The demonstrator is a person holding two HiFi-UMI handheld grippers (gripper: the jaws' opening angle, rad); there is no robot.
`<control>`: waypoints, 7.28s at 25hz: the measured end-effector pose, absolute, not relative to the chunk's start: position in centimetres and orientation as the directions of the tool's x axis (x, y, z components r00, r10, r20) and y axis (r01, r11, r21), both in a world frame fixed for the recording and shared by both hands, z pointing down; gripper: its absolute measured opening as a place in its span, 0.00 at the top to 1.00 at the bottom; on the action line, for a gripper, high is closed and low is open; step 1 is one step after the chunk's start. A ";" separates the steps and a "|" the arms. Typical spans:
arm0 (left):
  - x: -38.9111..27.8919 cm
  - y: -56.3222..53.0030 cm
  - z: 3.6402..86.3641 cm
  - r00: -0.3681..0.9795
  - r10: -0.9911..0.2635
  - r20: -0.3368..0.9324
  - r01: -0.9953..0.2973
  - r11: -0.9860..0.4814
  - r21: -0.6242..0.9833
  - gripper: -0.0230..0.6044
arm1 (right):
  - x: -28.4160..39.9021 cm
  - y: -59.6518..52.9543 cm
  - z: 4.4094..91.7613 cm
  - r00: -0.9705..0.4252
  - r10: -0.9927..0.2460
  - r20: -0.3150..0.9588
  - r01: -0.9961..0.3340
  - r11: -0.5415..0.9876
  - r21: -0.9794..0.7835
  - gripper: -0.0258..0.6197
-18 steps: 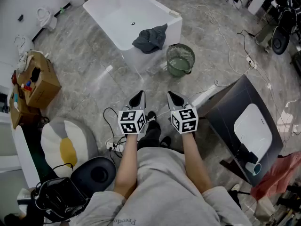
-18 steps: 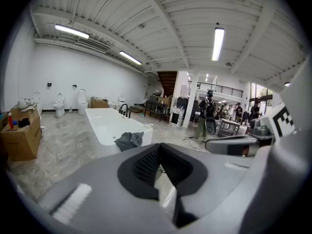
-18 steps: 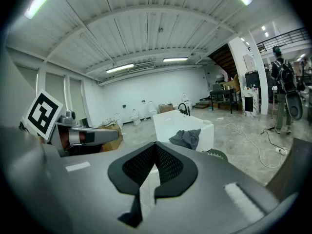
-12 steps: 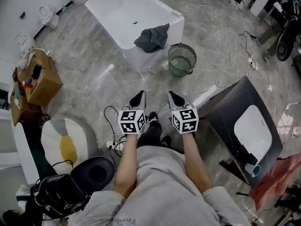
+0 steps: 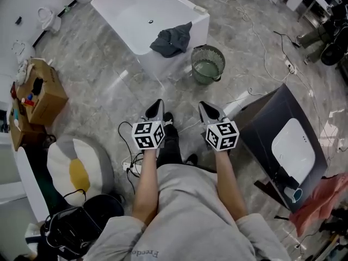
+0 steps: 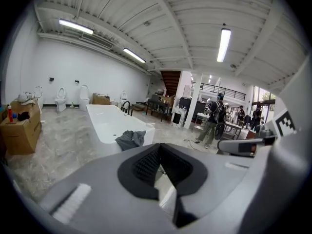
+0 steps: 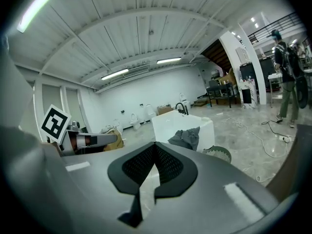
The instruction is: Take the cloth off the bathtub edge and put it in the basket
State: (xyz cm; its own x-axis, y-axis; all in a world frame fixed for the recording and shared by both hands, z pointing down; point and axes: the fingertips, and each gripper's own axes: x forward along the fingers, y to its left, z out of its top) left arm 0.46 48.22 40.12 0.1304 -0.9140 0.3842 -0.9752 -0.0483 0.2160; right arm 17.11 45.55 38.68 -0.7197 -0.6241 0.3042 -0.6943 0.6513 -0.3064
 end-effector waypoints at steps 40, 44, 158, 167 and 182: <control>-20.7 12.1 45.3 0.289 -0.860 0.421 -0.920 -0.129 0.370 0.87 | -4.1 13.4 45.0 -0.582 -0.657 0.479 -0.808 0.531 -0.254 0.96; -21.0 11.4 47.1 0.286 -0.848 0.446 -0.919 -0.112 0.378 0.87 | -3.7 11.7 45.5 -0.574 -0.670 0.470 -0.816 0.511 -0.269 0.96; 16.3 -7.8 72.2 0.816 -0.089 0.571 -0.340 -0.873 0.350 0.52 | 19.1 -5.5 73.7 -0.481 -0.649 0.590 -0.857 0.490 -0.159 0.71; 19.2 -7.0 78.1 0.794 -0.055 0.606 -0.376 -0.827 0.418 0.53 | 22.6 -4.0 79.3 -0.486 -0.635 0.600 -0.870 0.414 -0.266 0.73; 15.2 -11.6 91.3 0.682 -0.139 0.719 -0.524 -0.778 0.347 0.53 | 19.1 -9.2 92.3 -0.590 -0.540 0.601 -0.804 0.466 -0.370 0.73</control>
State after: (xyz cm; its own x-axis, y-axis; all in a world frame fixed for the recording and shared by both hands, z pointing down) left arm 15.15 -11.60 91.32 0.6815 -0.1387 0.7185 -0.5241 -0.7778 0.3469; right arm 19.11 -9.18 92.28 -0.5897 -0.5400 0.6005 -0.8036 0.4663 -0.3698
